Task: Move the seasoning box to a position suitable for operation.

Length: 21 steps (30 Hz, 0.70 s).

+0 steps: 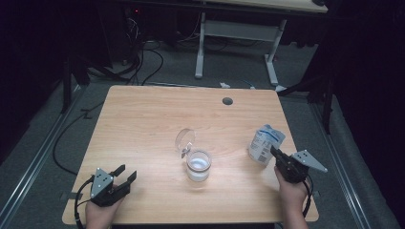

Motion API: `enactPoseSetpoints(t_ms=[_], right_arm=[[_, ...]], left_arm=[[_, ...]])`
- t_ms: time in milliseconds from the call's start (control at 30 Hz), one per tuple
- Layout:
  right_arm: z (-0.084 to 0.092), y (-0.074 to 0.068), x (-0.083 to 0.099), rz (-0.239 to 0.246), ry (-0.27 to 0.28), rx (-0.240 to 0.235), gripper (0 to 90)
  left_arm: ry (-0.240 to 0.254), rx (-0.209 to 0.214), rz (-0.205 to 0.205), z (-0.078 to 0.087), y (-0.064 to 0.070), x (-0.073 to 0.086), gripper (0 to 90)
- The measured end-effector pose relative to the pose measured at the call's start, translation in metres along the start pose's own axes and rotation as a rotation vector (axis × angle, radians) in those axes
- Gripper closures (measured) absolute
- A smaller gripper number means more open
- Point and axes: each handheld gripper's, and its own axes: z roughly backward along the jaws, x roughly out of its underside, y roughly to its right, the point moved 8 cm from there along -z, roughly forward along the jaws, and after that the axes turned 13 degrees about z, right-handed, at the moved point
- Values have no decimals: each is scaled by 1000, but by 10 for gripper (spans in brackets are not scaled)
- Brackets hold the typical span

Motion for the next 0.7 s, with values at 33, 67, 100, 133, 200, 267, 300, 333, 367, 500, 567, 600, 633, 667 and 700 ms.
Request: enactPoseSetpoints(t_ms=[33, 67, 100, 133, 200, 267, 300, 333, 367, 500, 567, 600, 633, 667, 700], right_arm=[[0, -1, 0, -1, -3, 1, 848], [0, -1, 0, -1, -3, 1, 848], [0, -1, 0, -1, -4, 4, 837], [-1, -1, 0, -4, -5, 2, 831], [-1, -1, 0, -4, -6, 2, 811], [-1, -1, 1, -6, -7, 1, 776], [-1, -1, 1, -9, -12, -1, 765], [-1, -1, 1, -9, -12, -1, 765], [-1, -1, 1, -9, -13, -3, 759], [-2, -2, 2, -15, -28, -8, 649], [0, -3, 3, -12, -41, 1, 593], [0, -3, 3, -12, -41, 1, 593], [2, -4, 4, -14, -49, 5, 564], [2, -4, 4, -14, -49, 5, 564], [3, -5, 5, -15, -51, 4, 555]], left_arm=[[-1, 1, -1, 0, 0, 0, 480], [-1, 1, -1, 0, 0, 0, 480], [-1, 1, -1, 0, 0, 0, 480], [-2, 1, 0, -1, 0, 0, 480], [-4, 1, -1, -1, 0, 1, 480], [-5, 1, -1, -1, 0, 1, 480], [-5, 1, -2, -1, 1, 1, 480], [-5, 1, -2, -1, 1, 1, 480], [-7, 2, -2, -1, 1, 1, 480], [-17, 2, -3, -3, 2, 1, 480], [-20, 1, -7, -3, 2, 1, 481], [-22, 2, -9, -4, 3, 1, 481], [-23, 4, -6, -4, 4, 0, 482], [-22, 8, -3, -5, 5, 0, 482], [-22, 11, -2, -6, 5, -1, 481]])
